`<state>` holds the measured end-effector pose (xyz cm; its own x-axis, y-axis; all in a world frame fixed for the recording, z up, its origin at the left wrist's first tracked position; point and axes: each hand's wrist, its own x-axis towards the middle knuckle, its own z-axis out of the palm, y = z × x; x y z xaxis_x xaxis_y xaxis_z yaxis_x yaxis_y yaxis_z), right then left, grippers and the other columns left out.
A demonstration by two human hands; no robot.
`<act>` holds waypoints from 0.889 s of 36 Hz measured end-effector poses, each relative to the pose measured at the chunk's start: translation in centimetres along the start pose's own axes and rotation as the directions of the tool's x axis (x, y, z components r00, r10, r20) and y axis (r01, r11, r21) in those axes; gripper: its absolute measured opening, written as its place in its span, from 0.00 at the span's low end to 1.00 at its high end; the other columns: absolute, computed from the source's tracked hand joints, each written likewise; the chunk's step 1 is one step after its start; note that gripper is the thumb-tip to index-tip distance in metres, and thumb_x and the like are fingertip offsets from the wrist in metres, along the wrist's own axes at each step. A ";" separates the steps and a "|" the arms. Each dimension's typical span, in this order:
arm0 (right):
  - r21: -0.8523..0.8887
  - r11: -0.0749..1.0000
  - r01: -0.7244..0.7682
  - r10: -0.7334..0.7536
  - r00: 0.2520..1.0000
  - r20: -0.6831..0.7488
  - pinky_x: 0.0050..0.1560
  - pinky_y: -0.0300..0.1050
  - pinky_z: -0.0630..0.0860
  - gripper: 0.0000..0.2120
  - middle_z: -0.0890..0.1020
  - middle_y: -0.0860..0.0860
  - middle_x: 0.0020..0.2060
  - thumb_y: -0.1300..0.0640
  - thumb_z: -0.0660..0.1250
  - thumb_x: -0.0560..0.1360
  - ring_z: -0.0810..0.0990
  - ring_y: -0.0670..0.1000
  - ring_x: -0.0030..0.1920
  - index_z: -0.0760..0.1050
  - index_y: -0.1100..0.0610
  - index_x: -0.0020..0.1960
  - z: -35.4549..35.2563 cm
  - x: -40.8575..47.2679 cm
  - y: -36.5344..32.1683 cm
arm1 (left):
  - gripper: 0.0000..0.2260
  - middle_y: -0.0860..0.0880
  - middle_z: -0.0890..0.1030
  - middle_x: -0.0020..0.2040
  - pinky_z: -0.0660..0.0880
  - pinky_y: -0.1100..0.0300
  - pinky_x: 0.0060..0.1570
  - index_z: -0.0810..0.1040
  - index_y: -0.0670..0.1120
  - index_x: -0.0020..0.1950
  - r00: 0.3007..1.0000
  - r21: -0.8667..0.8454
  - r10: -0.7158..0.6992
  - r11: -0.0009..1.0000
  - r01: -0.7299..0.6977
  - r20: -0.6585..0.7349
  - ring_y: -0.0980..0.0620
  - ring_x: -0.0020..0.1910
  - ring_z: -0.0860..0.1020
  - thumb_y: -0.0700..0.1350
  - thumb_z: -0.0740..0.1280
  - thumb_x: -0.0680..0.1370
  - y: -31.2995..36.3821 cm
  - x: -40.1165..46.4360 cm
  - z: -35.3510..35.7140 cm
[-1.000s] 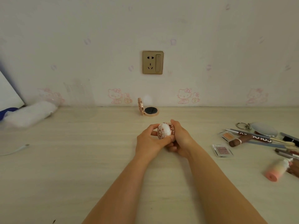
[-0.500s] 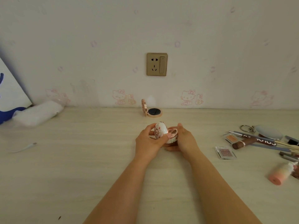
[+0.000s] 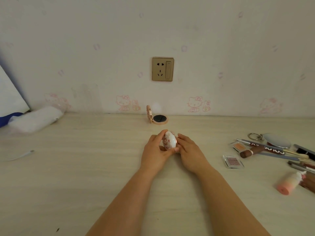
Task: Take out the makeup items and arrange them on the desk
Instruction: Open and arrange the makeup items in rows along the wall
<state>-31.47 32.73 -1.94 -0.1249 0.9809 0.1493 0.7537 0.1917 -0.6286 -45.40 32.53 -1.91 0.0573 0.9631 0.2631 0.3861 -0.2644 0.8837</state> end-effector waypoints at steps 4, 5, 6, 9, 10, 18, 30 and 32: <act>-0.092 0.995 0.039 -0.038 0.999 0.010 0.71 0.36 0.49 0.21 0.56 0.50 0.76 0.59 0.52 0.82 0.52 0.51 0.75 0.60 0.53 0.75 0.4 -0.1 0.0 | 0.25 0.55 0.75 0.55 0.67 0.81 0.43 0.72 0.58 0.64 1.000 -0.018 -0.005 1.000 0.005 0.009 0.64 0.49 0.76 0.50 0.75 0.69 0.0 -0.1 -0.1; -0.137 0.990 0.044 -0.043 0.999 0.006 0.71 0.37 0.48 0.22 0.55 0.50 0.76 0.59 0.51 0.82 0.50 0.51 0.76 0.58 0.53 0.75 0.6 0.0 0.1 | 0.25 0.56 0.75 0.55 0.66 0.82 0.43 0.72 0.58 0.64 1.000 -0.011 -0.007 1.000 0.007 0.008 0.65 0.49 0.75 0.49 0.75 0.69 0.0 -0.1 -0.2; -0.191 0.980 0.053 -0.054 0.999 0.001 0.72 0.38 0.47 0.22 0.55 0.50 0.76 0.59 0.50 0.82 0.48 0.51 0.76 0.56 0.54 0.76 0.7 0.0 0.1 | 0.24 0.57 0.75 0.55 0.66 0.82 0.43 0.72 0.58 0.63 1.000 -0.003 -0.011 1.000 0.011 0.007 0.67 0.49 0.74 0.49 0.75 0.69 0.0 0.0 -0.1; -0.312 0.942 0.122 -0.126 0.992 0.008 0.73 0.37 0.41 0.23 0.54 0.51 0.76 0.59 0.49 0.82 0.44 0.52 0.77 0.54 0.54 0.76 0.8 0.2 0.2 | 0.20 0.66 0.75 0.51 0.65 0.82 0.44 0.73 0.59 0.59 1.000 0.014 -0.013 1.000 0.012 0.011 0.67 0.49 0.75 0.47 0.74 0.70 0.1 0.3 0.0; -0.332 0.931 0.153 -0.154 0.988 0.023 0.72 0.36 0.38 0.23 0.53 0.50 0.76 0.59 0.49 0.81 0.43 0.52 0.77 0.54 0.53 0.76 0.8 0.4 0.3 | 0.20 0.69 0.74 0.49 0.65 0.83 0.43 0.73 0.58 0.59 1.000 0.016 -0.009 1.000 0.008 0.014 0.67 0.49 0.75 0.46 0.73 0.71 0.2 0.5 0.0; -0.314 0.941 0.128 -0.117 0.992 0.054 0.72 0.40 0.53 0.21 0.56 0.44 0.76 0.53 0.49 0.83 0.49 0.48 0.76 0.57 0.47 0.75 -0.5 2.2 2.4 | 0.20 0.63 0.74 0.51 0.66 0.80 0.43 0.71 0.57 0.63 0.998 0.031 0.004 1.000 -0.006 0.068 0.64 0.49 0.74 0.45 0.71 0.73 0.4 2.7 1.3; -0.295 0.952 0.078 -0.077 0.997 0.016 0.72 0.36 0.48 0.21 0.55 0.47 0.76 0.54 0.48 0.83 0.48 0.48 0.76 0.56 0.51 0.75 -2.1 7.0 5.3 | 0.21 0.60 0.72 0.56 0.66 0.75 0.46 0.66 0.53 0.67 0.987 0.079 -0.008 0.997 -0.005 0.159 0.60 0.55 0.74 0.46 0.68 0.76 0.0 8.6 4.2; -0.300 0.951 0.071 -0.073 0.997 0.006 0.71 0.36 0.49 0.21 0.55 0.47 0.76 0.54 0.48 0.83 0.48 0.48 0.76 0.56 0.51 0.75 -2.1 7.9 5.7 | 0.20 0.57 0.73 0.59 0.66 0.70 0.50 0.65 0.52 0.68 0.984 0.120 -0.002 0.993 -0.020 0.177 0.59 0.55 0.75 0.47 0.66 0.77 -0.3 9.6 4.5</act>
<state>-26.77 41.50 -2.72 -0.1835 0.9645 0.1901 0.9018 0.2422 -0.3581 -40.77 42.07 -1.37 0.2189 0.9574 0.1885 0.4929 -0.2753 0.8254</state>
